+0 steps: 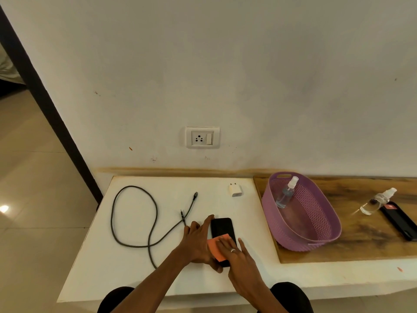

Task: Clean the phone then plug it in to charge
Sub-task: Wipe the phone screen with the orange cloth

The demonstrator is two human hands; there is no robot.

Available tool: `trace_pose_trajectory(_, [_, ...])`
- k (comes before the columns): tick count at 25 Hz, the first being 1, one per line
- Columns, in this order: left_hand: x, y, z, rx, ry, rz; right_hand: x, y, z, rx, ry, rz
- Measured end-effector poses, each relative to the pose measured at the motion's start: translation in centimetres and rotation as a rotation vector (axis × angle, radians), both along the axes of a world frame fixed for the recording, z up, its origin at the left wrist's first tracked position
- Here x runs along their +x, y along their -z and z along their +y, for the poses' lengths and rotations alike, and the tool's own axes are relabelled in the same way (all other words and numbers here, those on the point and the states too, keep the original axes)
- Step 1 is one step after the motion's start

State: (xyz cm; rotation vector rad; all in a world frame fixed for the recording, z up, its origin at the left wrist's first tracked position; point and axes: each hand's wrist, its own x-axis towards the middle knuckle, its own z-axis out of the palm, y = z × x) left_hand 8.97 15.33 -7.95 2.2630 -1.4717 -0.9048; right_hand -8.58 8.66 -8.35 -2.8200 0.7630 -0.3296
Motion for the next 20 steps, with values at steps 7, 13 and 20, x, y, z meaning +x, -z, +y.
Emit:
trace_pose_trajectory(7, [0.0, -0.3, 0.1, 0.008, 0.015, -0.035, 0.0, 0.9, -0.2, 0.119, 0.168, 0.241])
trace_pose_trajectory(13, [-0.1, -0.3, 0.0, 0.006, 0.041, -0.075, 1.6, -0.2, 0.9, 0.188, -0.151, 0.349])
trace_pose_trajectory(20, [0.1, 0.0, 0.2, -0.015, 0.01, -0.015, 0.2, 0.8, -3.5, 0.083, 0.189, 0.259])
